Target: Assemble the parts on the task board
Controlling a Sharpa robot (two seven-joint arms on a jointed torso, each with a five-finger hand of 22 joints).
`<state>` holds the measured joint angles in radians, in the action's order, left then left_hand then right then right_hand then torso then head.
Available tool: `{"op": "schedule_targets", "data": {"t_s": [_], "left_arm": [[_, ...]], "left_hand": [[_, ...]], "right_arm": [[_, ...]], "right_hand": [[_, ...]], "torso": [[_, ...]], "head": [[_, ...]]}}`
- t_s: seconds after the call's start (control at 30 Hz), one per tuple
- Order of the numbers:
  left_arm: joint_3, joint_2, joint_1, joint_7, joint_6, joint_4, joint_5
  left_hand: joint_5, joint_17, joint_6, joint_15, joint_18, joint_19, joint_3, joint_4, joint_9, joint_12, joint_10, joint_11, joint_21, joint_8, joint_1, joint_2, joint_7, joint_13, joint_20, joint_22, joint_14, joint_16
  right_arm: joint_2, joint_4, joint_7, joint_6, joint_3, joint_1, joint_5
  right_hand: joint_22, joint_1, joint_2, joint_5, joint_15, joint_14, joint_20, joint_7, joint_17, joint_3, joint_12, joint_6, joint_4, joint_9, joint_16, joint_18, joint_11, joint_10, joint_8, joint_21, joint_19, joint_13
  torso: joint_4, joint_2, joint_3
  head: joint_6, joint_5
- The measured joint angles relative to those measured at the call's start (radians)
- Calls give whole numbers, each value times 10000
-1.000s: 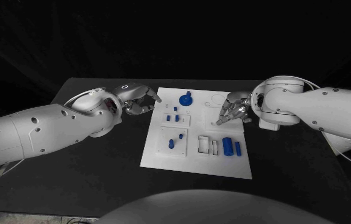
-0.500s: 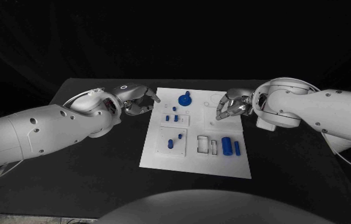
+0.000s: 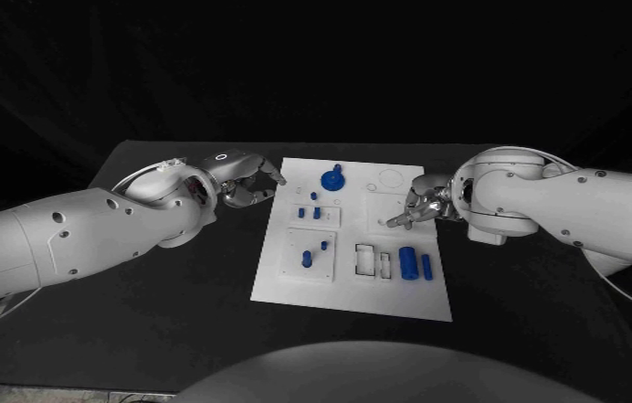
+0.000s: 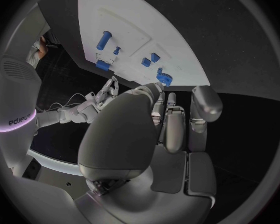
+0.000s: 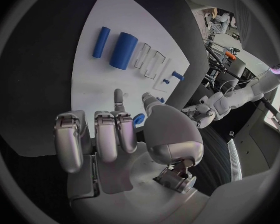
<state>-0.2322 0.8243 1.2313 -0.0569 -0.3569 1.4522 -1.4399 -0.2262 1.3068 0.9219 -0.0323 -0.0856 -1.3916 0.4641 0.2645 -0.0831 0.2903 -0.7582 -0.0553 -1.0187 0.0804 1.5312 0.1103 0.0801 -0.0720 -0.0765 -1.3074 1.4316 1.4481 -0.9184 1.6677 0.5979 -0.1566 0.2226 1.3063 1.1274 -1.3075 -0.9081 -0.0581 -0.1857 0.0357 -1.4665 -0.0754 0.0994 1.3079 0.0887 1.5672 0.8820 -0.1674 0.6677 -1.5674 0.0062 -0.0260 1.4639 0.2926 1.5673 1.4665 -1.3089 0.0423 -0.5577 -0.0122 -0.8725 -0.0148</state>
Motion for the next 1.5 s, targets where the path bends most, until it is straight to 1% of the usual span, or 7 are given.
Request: {"op": "schedule_targets", "data": {"t_s": [0.4,0.67,0.8,0.93,1.03,1.17,1.5], "left_arm": [[0,17,0,88,-30,19,388],[0,50,0,95,-30,30,518],[0,47,0,98,-29,19,547],[0,42,0,98,-28,14,568],[0,42,0,101,-25,10,579],[0,29,0,105,-21,-9,595],[0,3,0,121,6,-36,623]], "left_hand": [[-40,14,0,0,1,0,54,2,1,0,-51,-51,1,0,0,0,0,1,0,0,0,0],[-40,13,0,0,1,0,54,2,2,0,-51,-51,1,0,0,0,0,2,0,0,0,0],[-40,13,0,-1,1,0,54,2,2,0,-51,-50,1,0,0,0,0,2,0,0,0,0],[-40,12,0,0,0,0,53,1,3,0,-51,-50,1,0,0,0,0,3,0,0,0,0],[-40,12,0,0,0,0,80,-25,3,0,-50,-50,1,0,0,0,0,3,0,0,0,0],[-40,11,-1,0,1,0,80,-25,3,0,-50,-50,1,0,0,0,0,3,0,0,0,0],[-41,1,-1,-1,0,0,80,-25,4,0,-50,-50,1,0,0,0,-1,4,0,0,0,0]], "right_arm": [[708,-609,429,-596,-3,-376,440],[795,-863,544,-705,-6,-468,1039],[780,-864,555,-607,-15,-456,1376],[739,-804,556,-482,-20,-397,1617],[723,-779,556,-420,-27,-351,1756],[710,-777,556,-437,-27,-332,1861],[643,-767,575,-777,-23,-343,1896]], "right_hand": [[0,131,57,42,63,15,3,-257,-1,-14,-1,1417,-14,-702,0,0,103,16,-489,-1,-3,1],[1,185,111,449,148,-2,150,-409,-2,-14,-1,1993,-14,-760,0,3,278,11,-541,-2,0,2],[2,184,111,547,232,11,228,-449,-3,-44,-1,2024,16,-230,0,3,352,10,-309,-7,7,2],[2,184,111,641,328,-1,299,-571,-3,-128,-1,1533,-39,1355,0,2,441,29,357,-7,6,3],[2,252,179,735,328,-1,311,-589,-4,-227,-1,1365,-138,2118,1,2,441,29,675,-7,18,3],[2,293,213,878,328,-1,311,-599,-4,-312,-1,1355,-223,2420,0,2,441,29,748,-8,18,3],[-6,409,176,930,400,0,346,-634,-5,-443,-1,2366,-413,815,1,3,512,28,-755,-8,-18,4]], "torso": [[-29,-10,19],[-26,-9,4],[-33,-10,-5],[-36,-12,-7],[-45,-14,0],[-47,-15,6],[-51,-19,12]], "head": [[0,24],[0,111],[0,128],[0,151],[0,153],[0,126],[0,101]]}}
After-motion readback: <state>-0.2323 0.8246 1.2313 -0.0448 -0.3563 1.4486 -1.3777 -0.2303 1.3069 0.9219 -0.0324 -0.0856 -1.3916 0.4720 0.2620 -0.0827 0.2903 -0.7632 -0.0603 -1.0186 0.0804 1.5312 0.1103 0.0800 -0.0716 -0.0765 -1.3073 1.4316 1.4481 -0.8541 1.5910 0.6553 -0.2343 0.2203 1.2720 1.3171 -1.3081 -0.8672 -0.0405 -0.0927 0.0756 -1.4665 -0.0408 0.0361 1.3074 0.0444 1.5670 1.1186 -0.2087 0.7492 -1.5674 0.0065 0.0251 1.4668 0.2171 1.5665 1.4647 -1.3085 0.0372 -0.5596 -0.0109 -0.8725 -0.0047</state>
